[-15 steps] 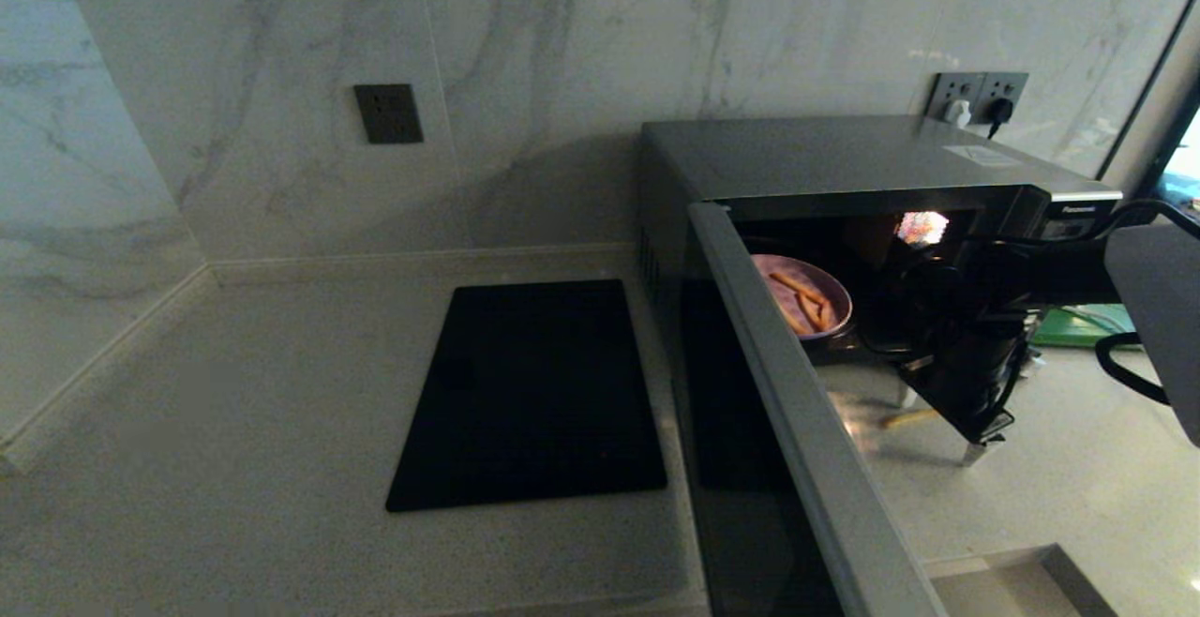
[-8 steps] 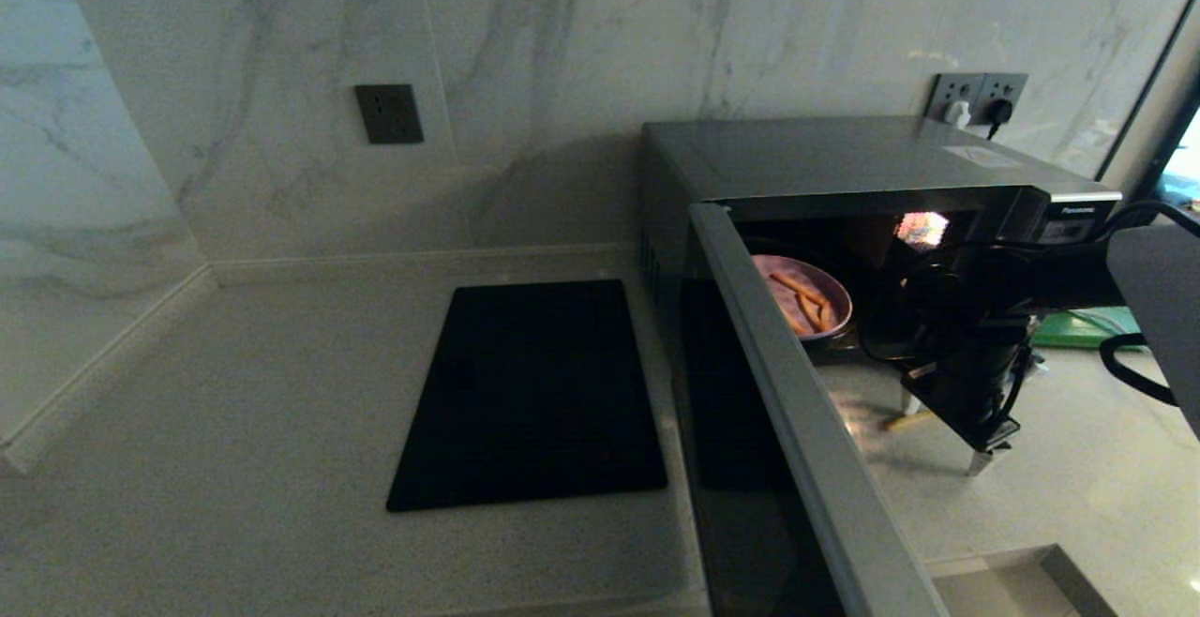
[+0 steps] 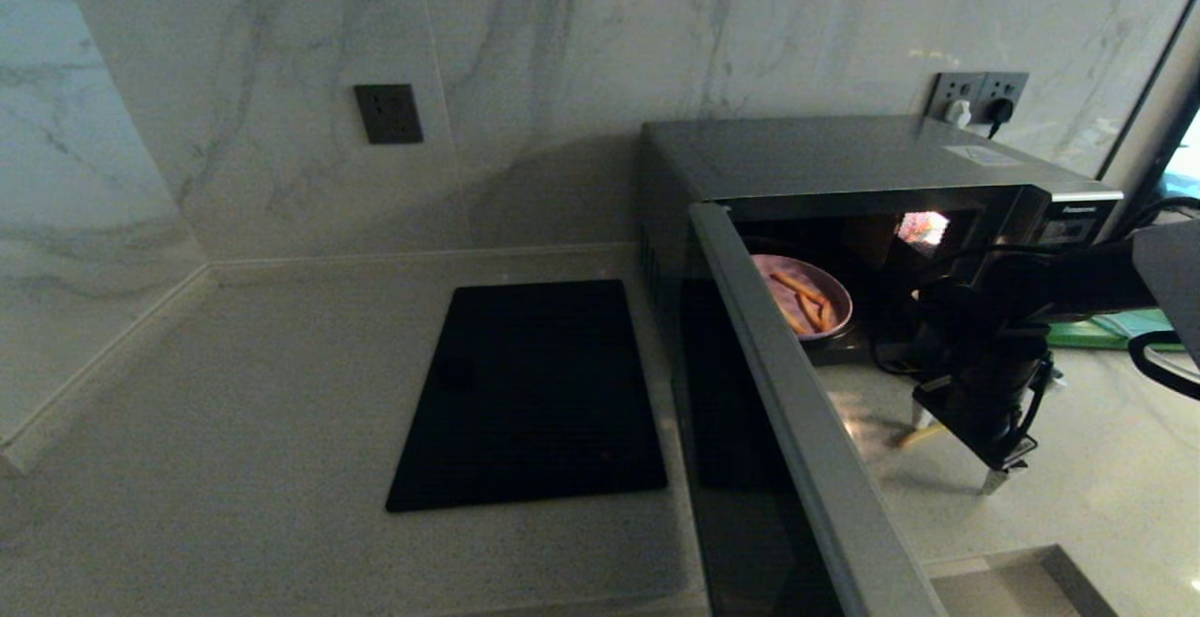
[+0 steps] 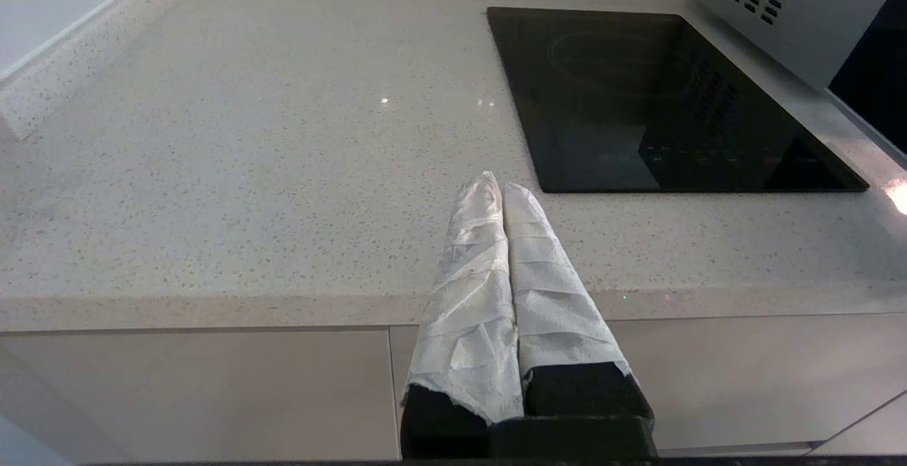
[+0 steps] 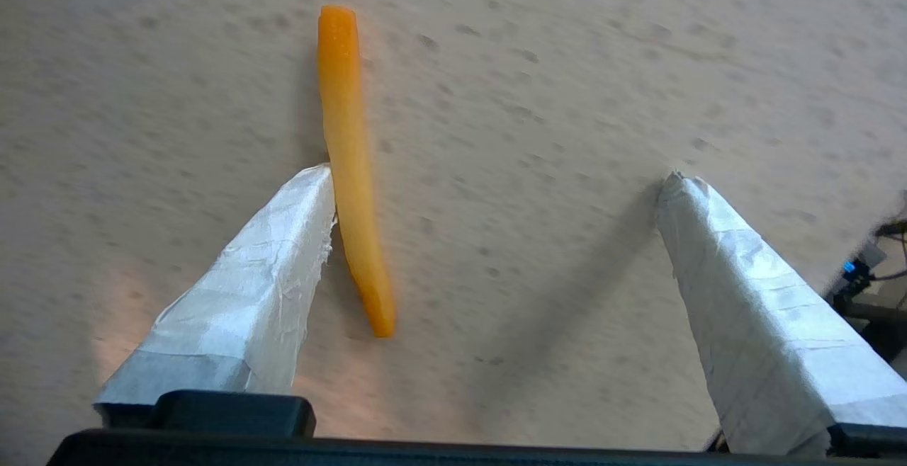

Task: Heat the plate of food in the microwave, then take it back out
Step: Close the microwave oven

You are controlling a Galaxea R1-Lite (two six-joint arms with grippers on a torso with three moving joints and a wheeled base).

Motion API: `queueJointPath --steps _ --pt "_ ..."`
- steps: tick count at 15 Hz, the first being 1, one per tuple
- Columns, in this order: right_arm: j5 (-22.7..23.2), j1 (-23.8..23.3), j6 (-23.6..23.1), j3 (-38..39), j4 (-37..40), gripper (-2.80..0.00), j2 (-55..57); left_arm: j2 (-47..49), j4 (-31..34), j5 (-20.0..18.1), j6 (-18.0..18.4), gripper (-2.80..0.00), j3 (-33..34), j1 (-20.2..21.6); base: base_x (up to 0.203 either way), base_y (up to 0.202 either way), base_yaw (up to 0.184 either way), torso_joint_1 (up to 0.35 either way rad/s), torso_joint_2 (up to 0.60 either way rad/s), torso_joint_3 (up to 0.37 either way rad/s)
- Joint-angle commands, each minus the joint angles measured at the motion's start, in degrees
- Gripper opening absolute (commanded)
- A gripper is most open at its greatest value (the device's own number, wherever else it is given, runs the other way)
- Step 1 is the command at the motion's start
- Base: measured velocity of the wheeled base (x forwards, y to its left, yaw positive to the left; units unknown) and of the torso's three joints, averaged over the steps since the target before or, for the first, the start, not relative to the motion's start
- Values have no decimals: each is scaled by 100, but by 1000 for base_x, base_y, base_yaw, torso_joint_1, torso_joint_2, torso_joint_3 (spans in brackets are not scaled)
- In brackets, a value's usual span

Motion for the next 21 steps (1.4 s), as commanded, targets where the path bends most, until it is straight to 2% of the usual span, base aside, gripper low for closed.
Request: queueJointPath --steps 1,8,9,21 --pt "-27 -4 39 190 52 0 -202 9 -2 5 -4 -280 0 2 0 0 0 0 0 0" --pt "-18 -4 48 185 27 0 -126 9 -2 5 -4 -280 0 2 0 0 0 0 0 0" --pt "-9 -4 48 185 26 -280 -118 9 -2 5 -4 -280 0 2 0 0 0 0 0 0" --pt "35 -22 65 365 26 -280 -164 9 -2 5 -4 -280 0 2 0 0 0 0 0 0"
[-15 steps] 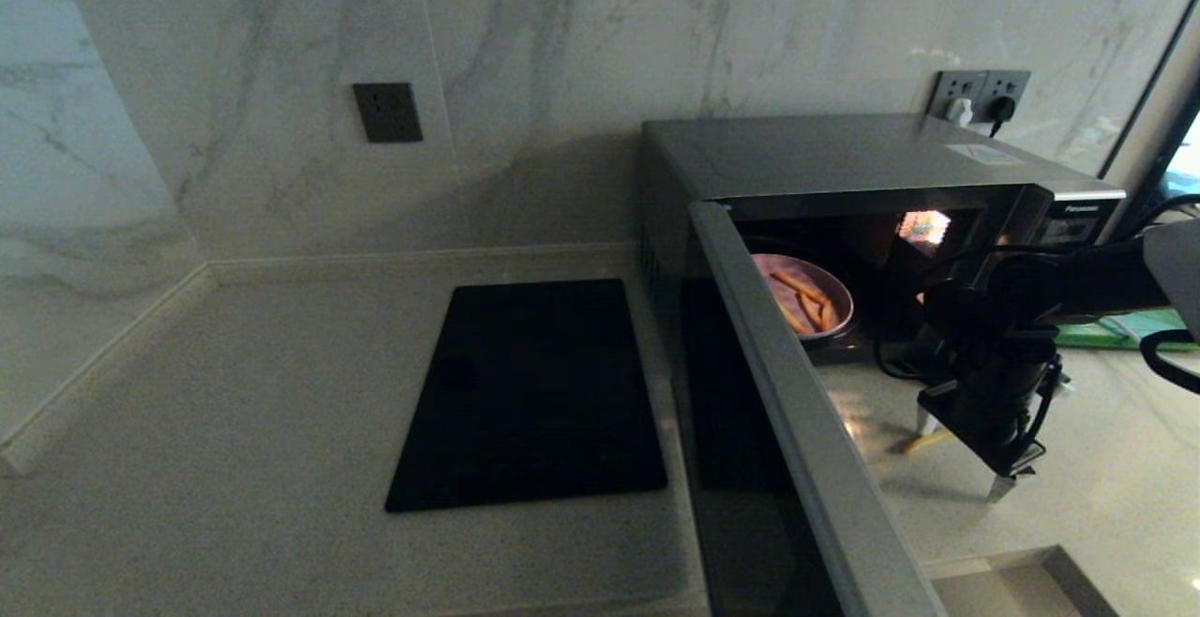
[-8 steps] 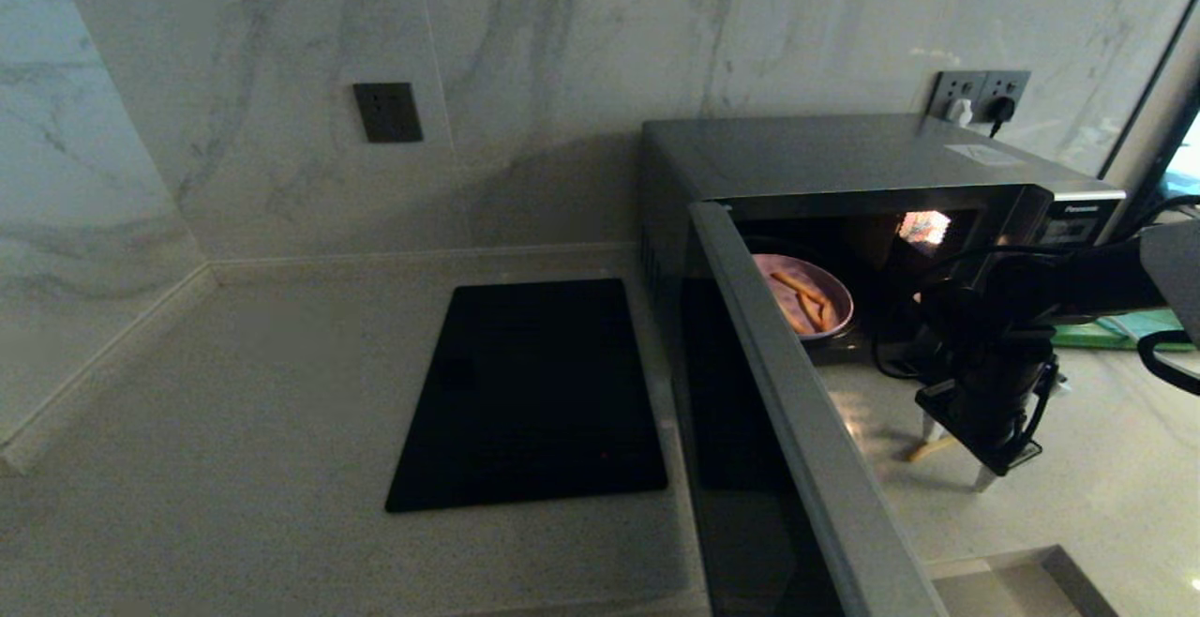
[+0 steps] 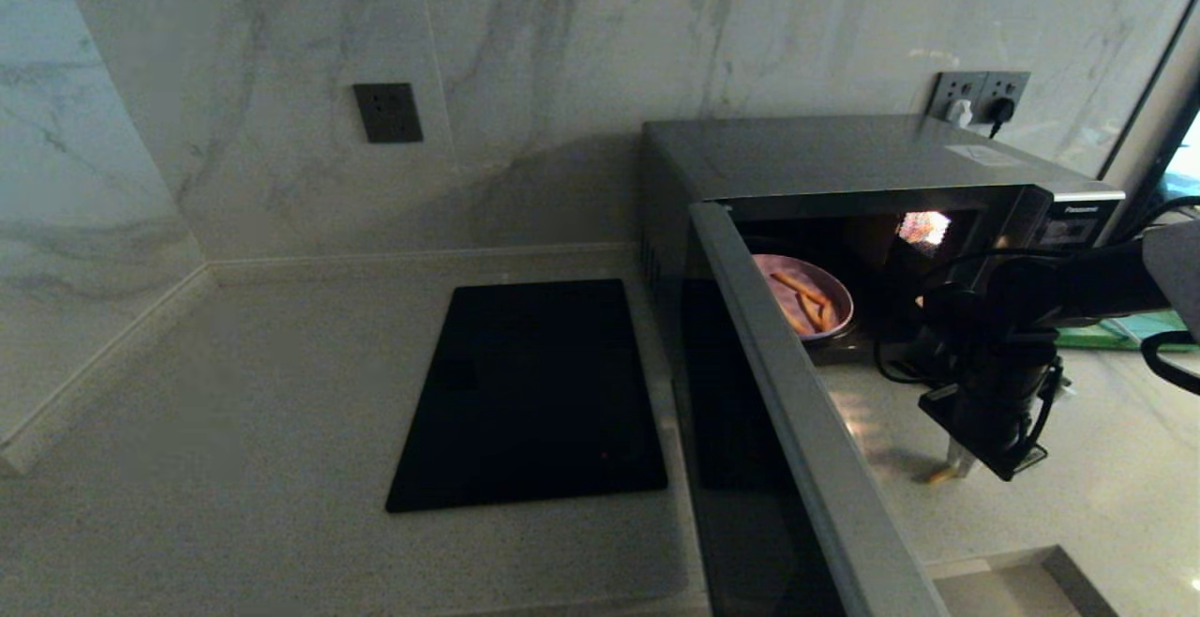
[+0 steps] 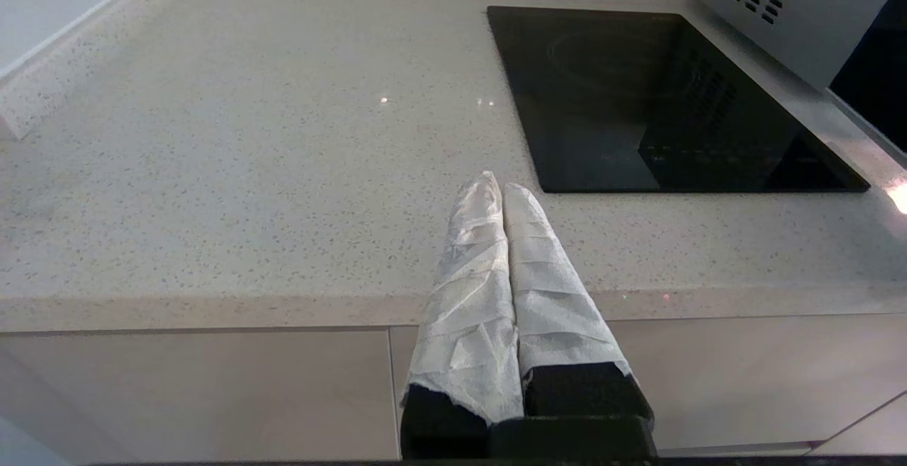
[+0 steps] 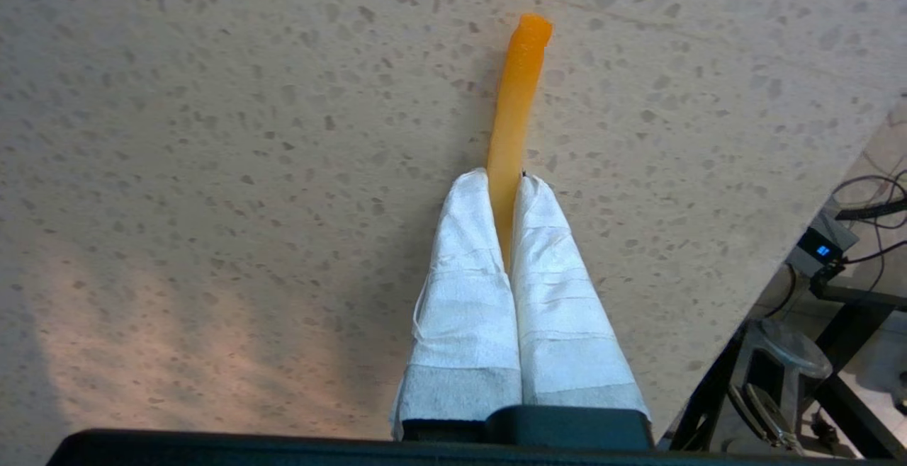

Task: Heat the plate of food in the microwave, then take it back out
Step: Close the microwave oven

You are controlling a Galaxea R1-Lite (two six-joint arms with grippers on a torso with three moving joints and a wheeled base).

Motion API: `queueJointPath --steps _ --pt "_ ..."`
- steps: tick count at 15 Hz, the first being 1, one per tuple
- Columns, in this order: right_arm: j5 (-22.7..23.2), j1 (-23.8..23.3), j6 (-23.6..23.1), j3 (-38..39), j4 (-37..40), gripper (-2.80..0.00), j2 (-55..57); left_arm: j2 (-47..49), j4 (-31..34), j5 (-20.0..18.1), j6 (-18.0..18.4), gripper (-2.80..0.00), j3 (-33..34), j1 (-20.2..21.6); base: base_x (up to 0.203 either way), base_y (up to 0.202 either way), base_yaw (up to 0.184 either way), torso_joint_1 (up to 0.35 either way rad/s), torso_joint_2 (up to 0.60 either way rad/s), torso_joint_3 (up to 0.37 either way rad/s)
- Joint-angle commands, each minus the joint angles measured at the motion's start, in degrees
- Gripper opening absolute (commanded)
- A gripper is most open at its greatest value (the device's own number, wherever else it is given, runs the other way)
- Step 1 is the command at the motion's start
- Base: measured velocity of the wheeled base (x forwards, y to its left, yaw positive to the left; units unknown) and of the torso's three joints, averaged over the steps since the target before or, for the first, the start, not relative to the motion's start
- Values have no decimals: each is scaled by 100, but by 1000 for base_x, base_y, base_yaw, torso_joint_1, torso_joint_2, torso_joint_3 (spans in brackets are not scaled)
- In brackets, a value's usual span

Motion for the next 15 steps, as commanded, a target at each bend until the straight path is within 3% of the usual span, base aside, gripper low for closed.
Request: queueJointPath --steps 1,7,15 --pt "4 0 48 111 25 -280 -63 9 0 4 -4 -280 0 2 0 0 0 0 0 0" --pt "-13 8 24 93 25 -280 -449 9 0 4 -4 -280 0 2 0 0 0 0 0 0" --pt "1 206 -92 -753 41 -280 -727 9 0 4 -4 -280 0 2 0 0 0 0 0 0"
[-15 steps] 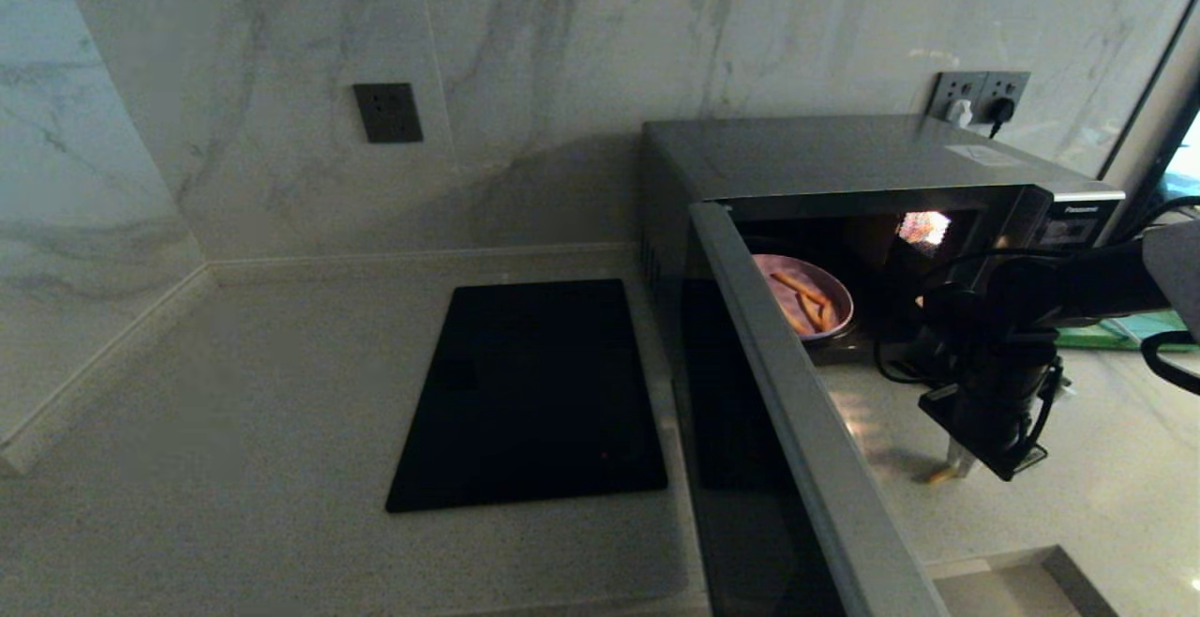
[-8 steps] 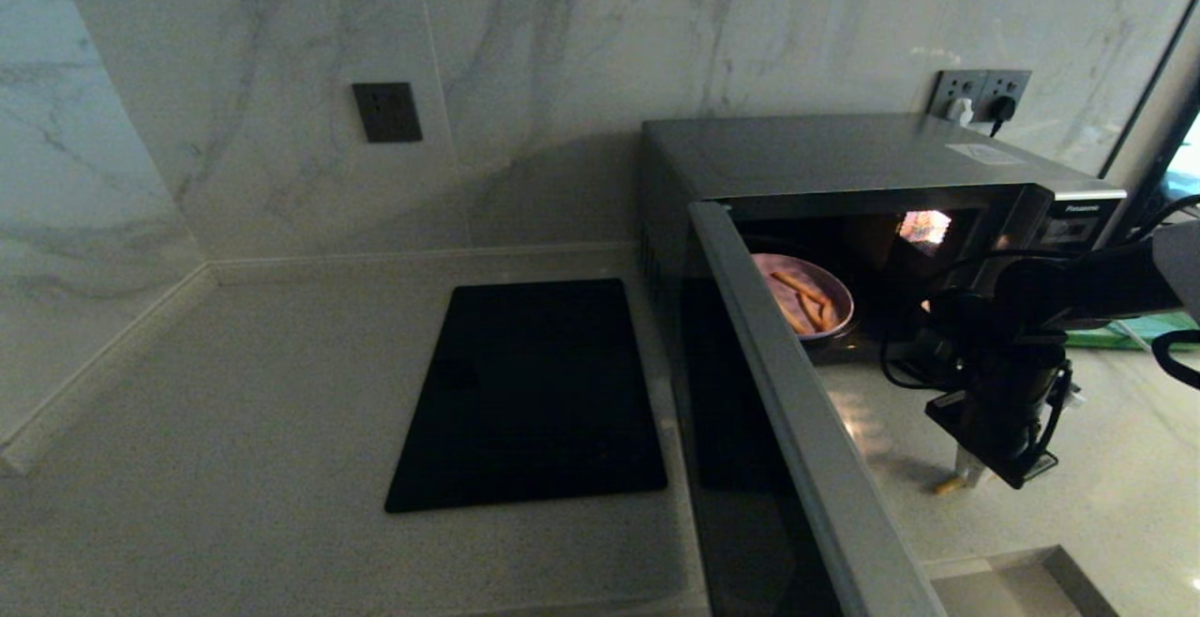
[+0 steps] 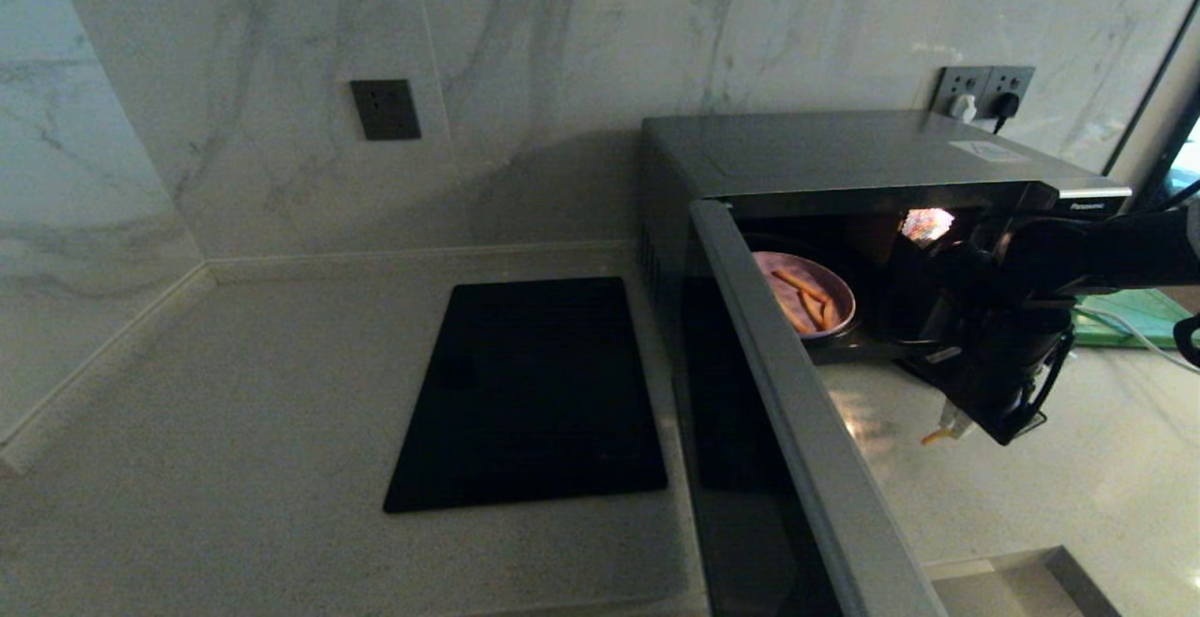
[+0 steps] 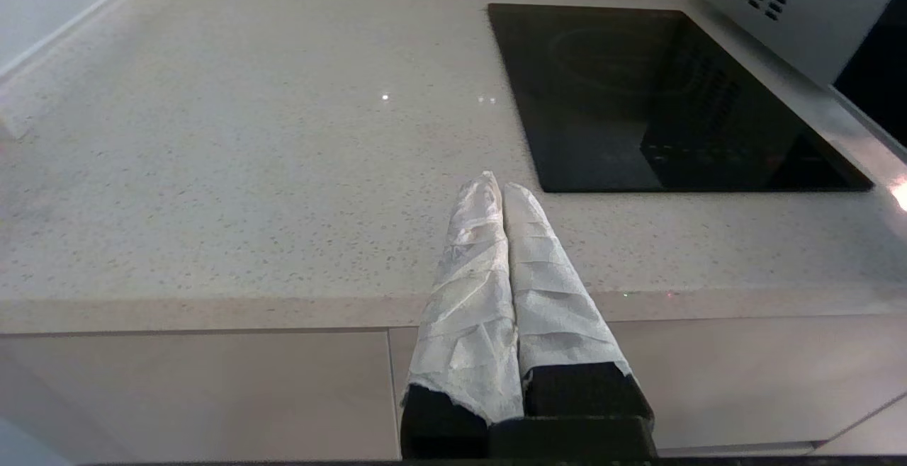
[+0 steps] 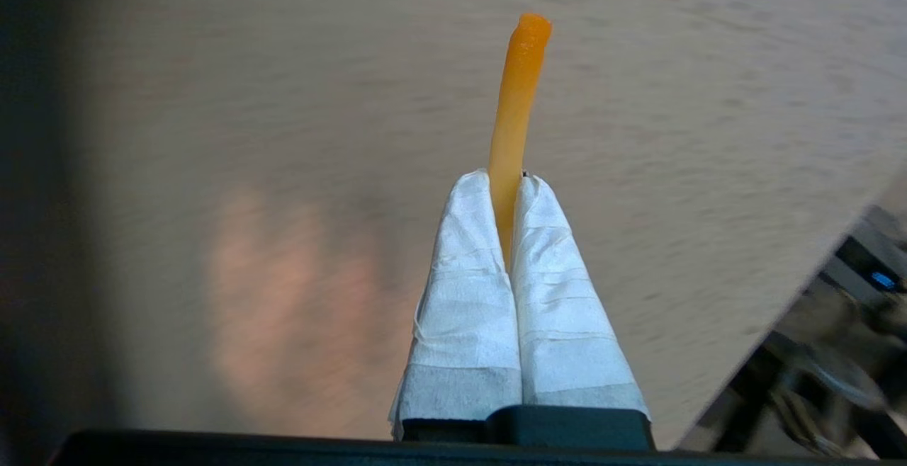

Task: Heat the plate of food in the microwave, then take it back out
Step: Close the microwave oven

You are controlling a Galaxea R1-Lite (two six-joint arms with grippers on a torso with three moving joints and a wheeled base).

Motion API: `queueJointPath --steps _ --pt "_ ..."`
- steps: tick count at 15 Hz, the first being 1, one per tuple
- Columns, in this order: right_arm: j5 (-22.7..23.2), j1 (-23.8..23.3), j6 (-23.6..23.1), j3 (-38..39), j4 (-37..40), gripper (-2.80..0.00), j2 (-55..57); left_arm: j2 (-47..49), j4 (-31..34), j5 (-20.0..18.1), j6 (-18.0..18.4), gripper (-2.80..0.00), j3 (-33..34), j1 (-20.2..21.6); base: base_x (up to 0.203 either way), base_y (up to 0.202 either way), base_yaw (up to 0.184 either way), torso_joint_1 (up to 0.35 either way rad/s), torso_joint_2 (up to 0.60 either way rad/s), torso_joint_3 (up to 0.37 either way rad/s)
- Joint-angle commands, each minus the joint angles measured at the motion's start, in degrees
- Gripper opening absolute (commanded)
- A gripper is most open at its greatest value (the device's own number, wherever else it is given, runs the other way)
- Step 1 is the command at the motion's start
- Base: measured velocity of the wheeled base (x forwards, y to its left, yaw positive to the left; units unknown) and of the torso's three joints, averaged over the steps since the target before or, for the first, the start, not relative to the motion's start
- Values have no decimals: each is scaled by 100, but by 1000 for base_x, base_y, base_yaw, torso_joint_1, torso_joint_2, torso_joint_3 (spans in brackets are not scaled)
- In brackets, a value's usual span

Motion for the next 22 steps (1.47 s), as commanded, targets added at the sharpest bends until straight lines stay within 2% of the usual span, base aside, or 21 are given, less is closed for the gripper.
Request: queueJointPath --steps 1,4,7,8,9,12,22 --pt "-6 129 1 -297 25 -280 -196 9 -4 2 -4 -280 0 2 0 0 0 0 0 0" --pt "-5 345 -320 -822 29 -280 -288 9 -4 2 -4 -280 0 2 0 0 0 0 0 0" --pt "-3 656 -986 -1526 2 -280 -291 9 -4 2 -4 -280 0 2 0 0 0 0 0 0" --pt "-1 836 -1337 -1584 -175 -280 -273 9 -4 2 -4 -280 0 2 0 0 0 0 0 0" --pt "2 944 -1499 -1590 -476 -280 -229 9 -4 2 -4 -280 0 2 0 0 0 0 0 0" --pt "19 1133 -1701 -1602 -967 -280 8 9 -4 2 -4 -280 0 2 0 0 0 0 0 0" --pt "322 1139 -2012 -1588 -2080 -280 298 9 -4 2 -4 -280 0 2 0 0 0 0 0 0"
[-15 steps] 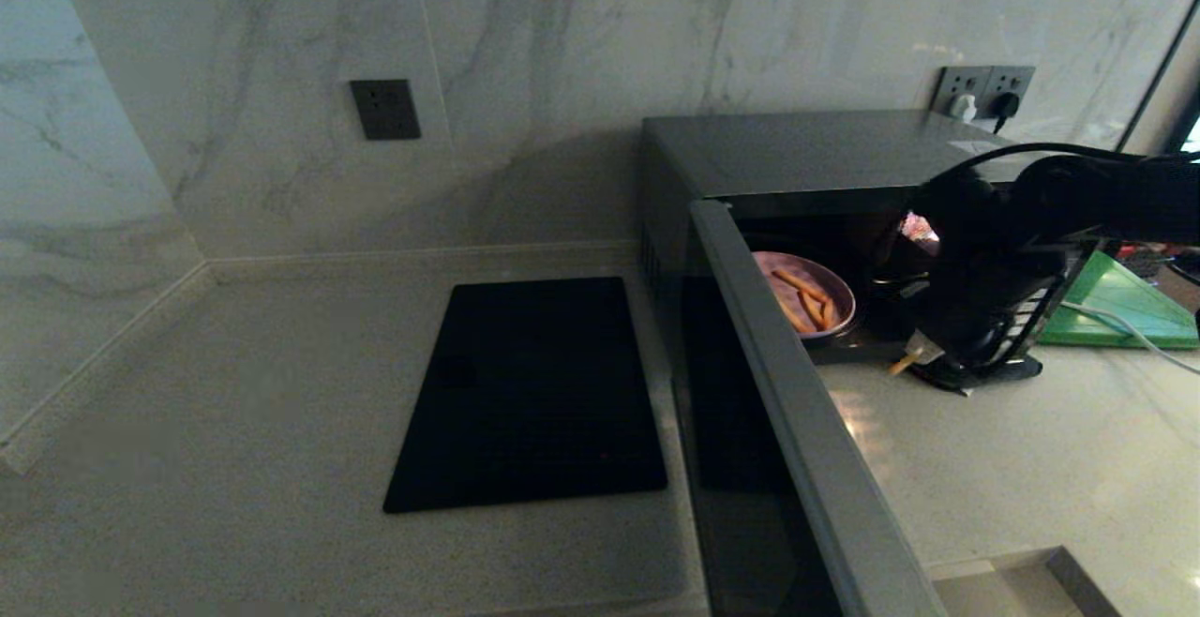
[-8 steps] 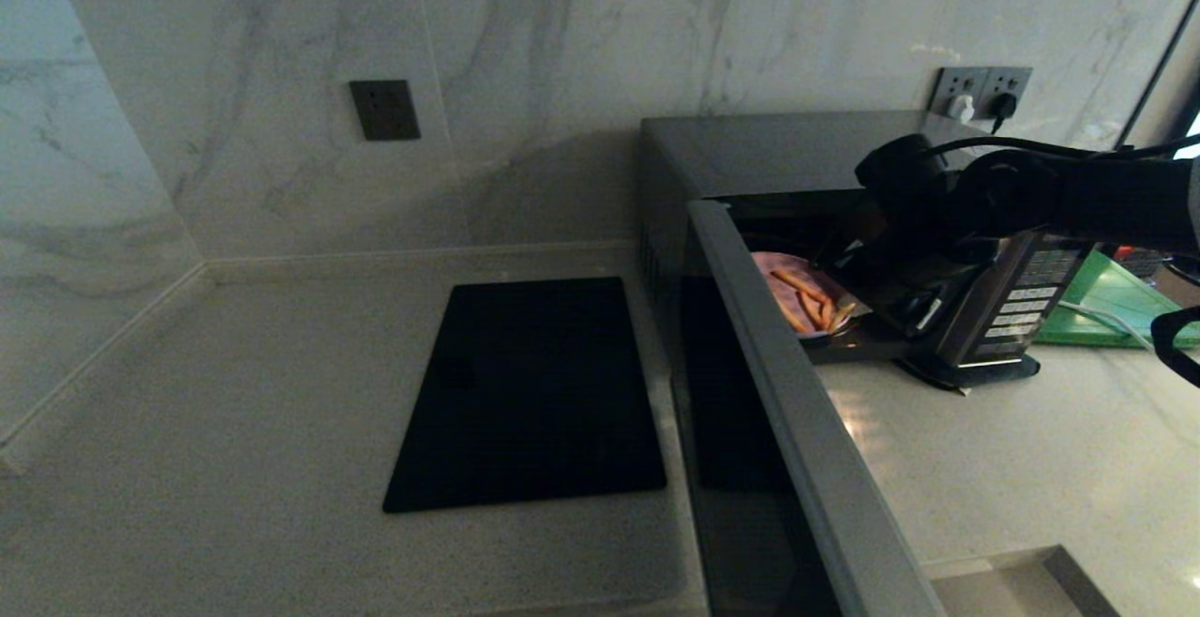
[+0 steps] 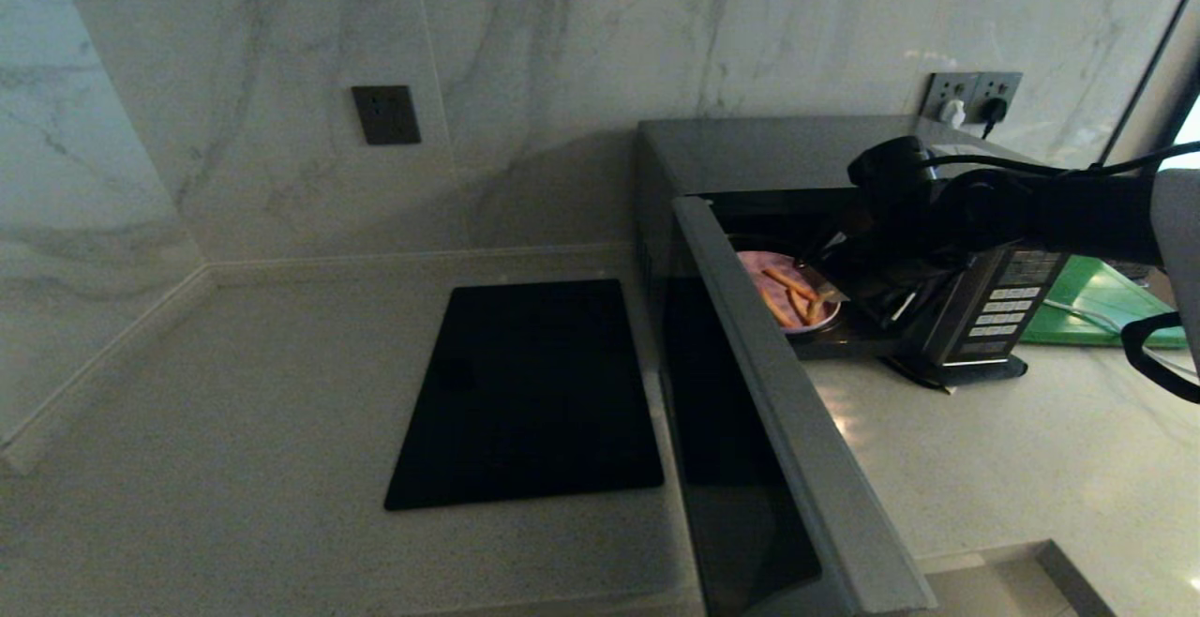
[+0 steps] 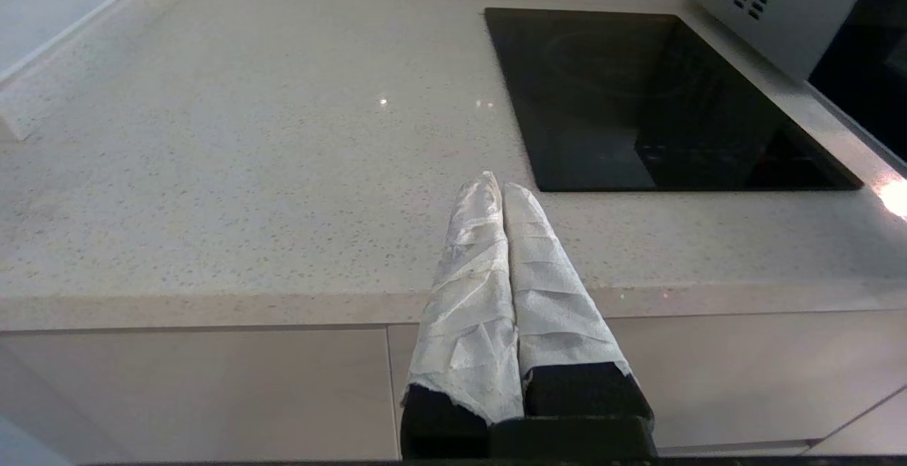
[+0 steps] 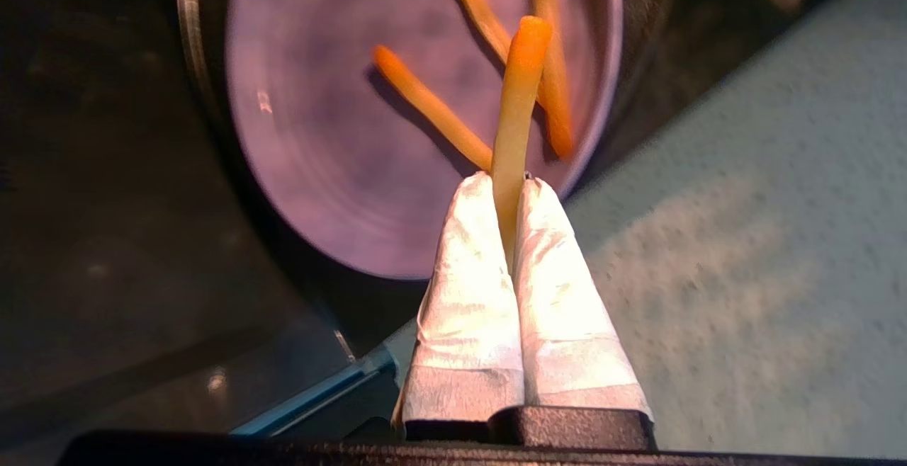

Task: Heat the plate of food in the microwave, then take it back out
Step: Close the microwave oven

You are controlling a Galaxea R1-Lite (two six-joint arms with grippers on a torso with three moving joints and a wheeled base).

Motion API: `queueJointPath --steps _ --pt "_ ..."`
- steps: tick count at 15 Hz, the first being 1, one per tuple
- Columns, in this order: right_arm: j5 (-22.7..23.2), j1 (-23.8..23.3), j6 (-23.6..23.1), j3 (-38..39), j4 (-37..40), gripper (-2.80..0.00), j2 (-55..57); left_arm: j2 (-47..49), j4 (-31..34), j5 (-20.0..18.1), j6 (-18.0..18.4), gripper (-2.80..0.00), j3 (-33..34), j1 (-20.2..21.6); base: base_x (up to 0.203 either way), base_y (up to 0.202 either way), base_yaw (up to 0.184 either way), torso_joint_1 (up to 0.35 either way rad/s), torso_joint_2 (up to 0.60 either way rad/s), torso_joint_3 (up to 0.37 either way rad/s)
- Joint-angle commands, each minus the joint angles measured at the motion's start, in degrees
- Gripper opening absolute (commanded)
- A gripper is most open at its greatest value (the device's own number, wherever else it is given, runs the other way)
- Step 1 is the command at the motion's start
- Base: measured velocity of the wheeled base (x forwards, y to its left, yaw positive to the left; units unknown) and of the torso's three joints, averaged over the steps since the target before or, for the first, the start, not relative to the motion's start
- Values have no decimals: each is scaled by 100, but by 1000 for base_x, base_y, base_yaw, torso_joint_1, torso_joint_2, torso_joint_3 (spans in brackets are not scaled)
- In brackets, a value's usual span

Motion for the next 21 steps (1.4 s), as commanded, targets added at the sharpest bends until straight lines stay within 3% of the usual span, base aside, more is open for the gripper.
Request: queueJointPath --steps 1,7,8,21 --pt "131 2 25 5 -107 -280 37 9 -2 4 -4 -280 0 2 0 0 0 0 0 0" --pt "246 -4 29 237 -134 -280 52 9 -2 4 -4 -280 0 2 0 0 0 0 0 0" --pt "255 -4 33 228 -134 0 52 9 -2 4 -4 -280 0 2 0 0 0 0 0 0" --pt "237 -174 11 427 -134 0 -236 9 -2 4 -4 -280 0 2 0 0 0 0 0 0"
